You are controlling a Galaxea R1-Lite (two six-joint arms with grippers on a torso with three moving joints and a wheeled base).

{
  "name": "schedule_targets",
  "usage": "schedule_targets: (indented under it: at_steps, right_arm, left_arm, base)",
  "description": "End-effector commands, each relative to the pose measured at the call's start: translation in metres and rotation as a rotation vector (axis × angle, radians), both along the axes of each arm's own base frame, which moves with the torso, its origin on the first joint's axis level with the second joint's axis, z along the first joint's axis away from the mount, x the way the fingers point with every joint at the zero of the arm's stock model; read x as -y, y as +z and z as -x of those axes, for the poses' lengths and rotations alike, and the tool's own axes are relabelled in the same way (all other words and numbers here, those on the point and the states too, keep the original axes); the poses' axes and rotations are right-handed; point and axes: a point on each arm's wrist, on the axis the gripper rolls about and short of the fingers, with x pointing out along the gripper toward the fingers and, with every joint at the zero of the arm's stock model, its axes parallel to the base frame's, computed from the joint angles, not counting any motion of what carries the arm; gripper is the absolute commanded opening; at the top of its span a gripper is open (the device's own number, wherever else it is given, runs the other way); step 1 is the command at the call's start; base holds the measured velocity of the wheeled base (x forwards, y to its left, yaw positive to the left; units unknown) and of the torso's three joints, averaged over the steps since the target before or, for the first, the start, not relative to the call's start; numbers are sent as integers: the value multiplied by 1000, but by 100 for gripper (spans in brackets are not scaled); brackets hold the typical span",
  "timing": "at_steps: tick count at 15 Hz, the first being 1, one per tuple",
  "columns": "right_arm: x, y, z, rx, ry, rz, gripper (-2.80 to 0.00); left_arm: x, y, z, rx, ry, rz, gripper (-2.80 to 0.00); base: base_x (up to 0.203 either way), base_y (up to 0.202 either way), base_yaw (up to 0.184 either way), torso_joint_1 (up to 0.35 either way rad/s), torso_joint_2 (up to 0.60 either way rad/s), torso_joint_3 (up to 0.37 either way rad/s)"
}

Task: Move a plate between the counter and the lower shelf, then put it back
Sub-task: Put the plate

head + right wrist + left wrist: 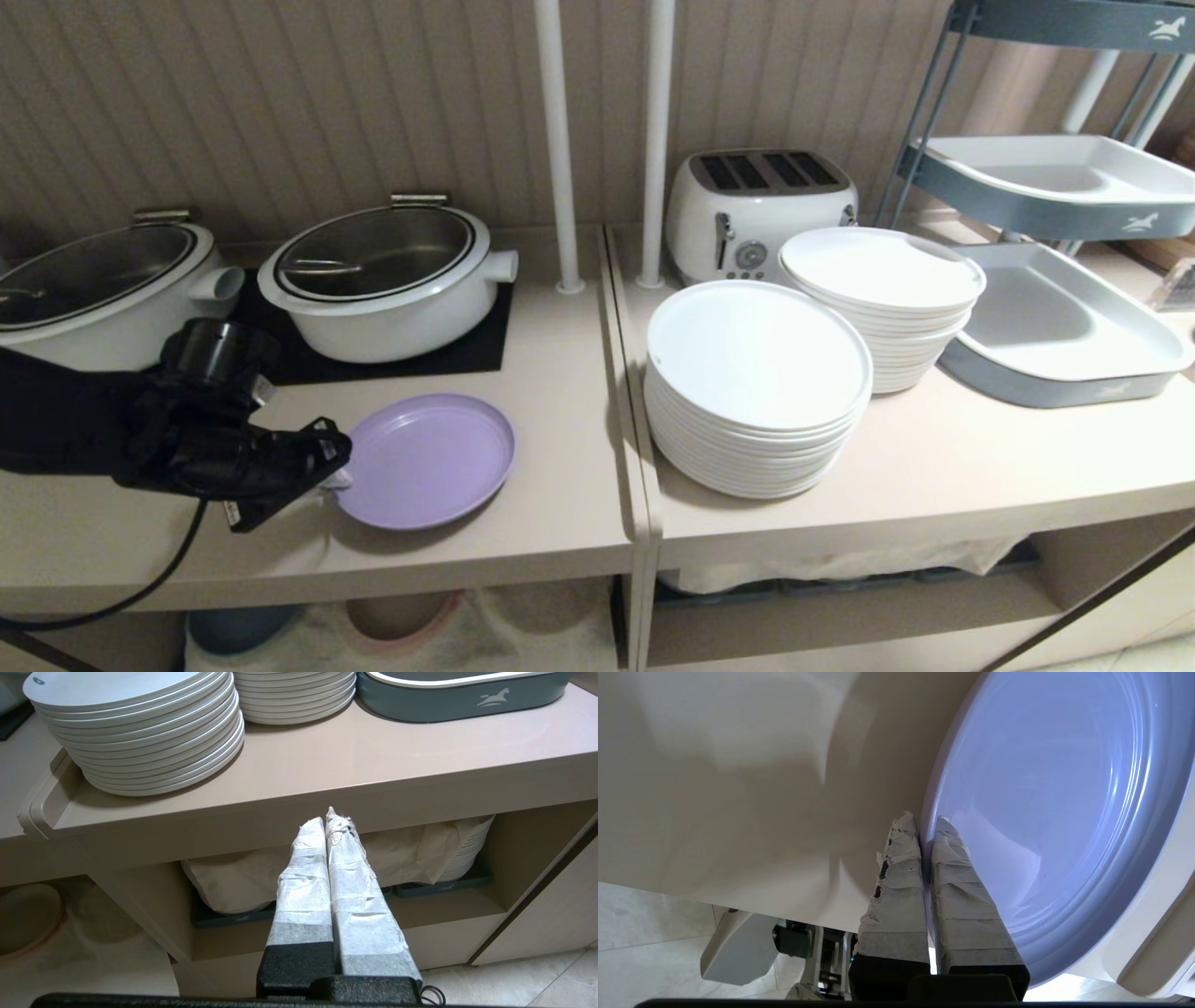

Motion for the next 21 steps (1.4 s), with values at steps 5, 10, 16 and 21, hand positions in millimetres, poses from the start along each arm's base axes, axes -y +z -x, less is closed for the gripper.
schedule_targets:
  at_steps: [5, 10, 16, 21]
  right_arm:
    - [0, 0, 0, 1, -1, -1, -280]
    - [0, 0, 0, 0, -1, -1, -280]
    - [0, 0, 0, 2, 1, -1, -280]
    - [0, 0, 0, 2, 1, -1, -280]
  left_arm:
    - [0, -2, -1, -7, 3, 3, -280]
    - [-2, -3, -2, -11, 9, 3, 0]
    - [-3, -4, -5, 2, 13, 2, 0]
    - [-3, -2, -5, 13, 14, 2, 0]
  base:
    - [0, 0, 0, 0, 0, 0]
    - [0, 0, 0, 0, 0, 0]
    - [0, 0, 0, 0, 0, 0]
    - [0, 0, 0, 0, 0, 0]
